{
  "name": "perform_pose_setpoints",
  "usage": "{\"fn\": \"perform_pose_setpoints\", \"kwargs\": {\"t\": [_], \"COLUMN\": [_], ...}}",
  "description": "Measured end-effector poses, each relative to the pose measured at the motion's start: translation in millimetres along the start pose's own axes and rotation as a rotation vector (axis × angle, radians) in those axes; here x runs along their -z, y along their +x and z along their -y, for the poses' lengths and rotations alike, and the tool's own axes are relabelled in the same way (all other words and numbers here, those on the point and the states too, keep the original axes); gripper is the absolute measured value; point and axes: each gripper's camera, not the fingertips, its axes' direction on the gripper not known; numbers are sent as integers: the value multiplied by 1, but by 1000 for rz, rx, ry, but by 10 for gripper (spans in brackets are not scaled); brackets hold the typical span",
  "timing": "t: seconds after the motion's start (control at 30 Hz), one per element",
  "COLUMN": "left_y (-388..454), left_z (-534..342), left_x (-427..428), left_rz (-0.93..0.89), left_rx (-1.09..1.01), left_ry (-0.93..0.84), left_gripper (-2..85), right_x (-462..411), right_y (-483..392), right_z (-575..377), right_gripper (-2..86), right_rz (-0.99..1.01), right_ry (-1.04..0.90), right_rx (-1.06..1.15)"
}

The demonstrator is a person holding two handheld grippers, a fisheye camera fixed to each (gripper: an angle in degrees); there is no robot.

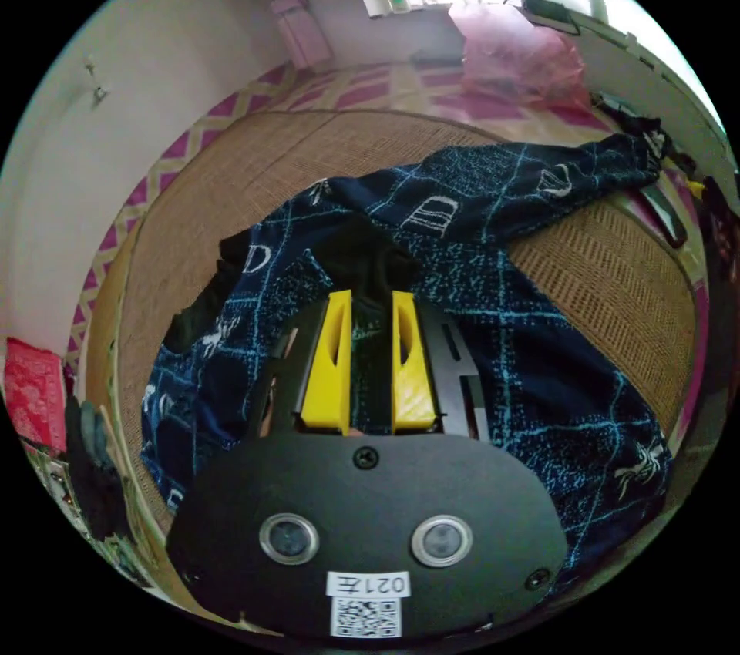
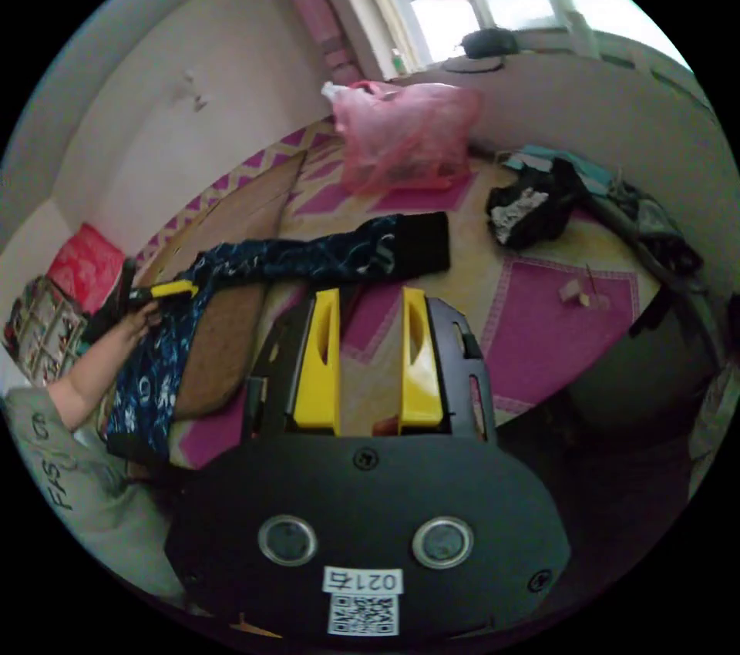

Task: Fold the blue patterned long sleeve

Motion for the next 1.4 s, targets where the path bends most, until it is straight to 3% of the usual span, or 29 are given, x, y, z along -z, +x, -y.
{"fn": "perform_pose_setpoints", "kwargs": {"t": [0.1,0.27,0.4,0.57,0.73,0.87,1.2,1.3,1.4], "left_y": [-43,-169,-269,-423,-527,-587,-656,-663,-677], "left_z": [-18,-112,-214,-420,-622,-766,-927,-960,-966], "left_x": [22,133,234,354,382,356,383,407,431], "left_rz": [-102,-327,-229,-4,82,-31,-240,-181,-65], "left_rx": [102,356,442,728,1122,1425,1607,1592,1505], "left_ry": [14,344,515,583,575,533,685,770,725], "left_gripper": [21,-1,-5,-8,-8,-8,-3,0,26], "right_x": [5,20,34,38,31,23,7,0,-6], "right_y": [-49,-108,-137,-155,-203,-238,-316,-327,-336], "right_z": [-25,-63,-83,-115,-135,-145,-170,-181,-190], "right_gripper": [112,102,89,80,84,83,83,84,83], "right_rz": [48,138,177,536,563,631,694,723,726], "right_ry": [-23,-16,8,57,21,-6,-77,-100,-119], "right_rx": [82,145,149,-15,7,7,78,73,76]}}
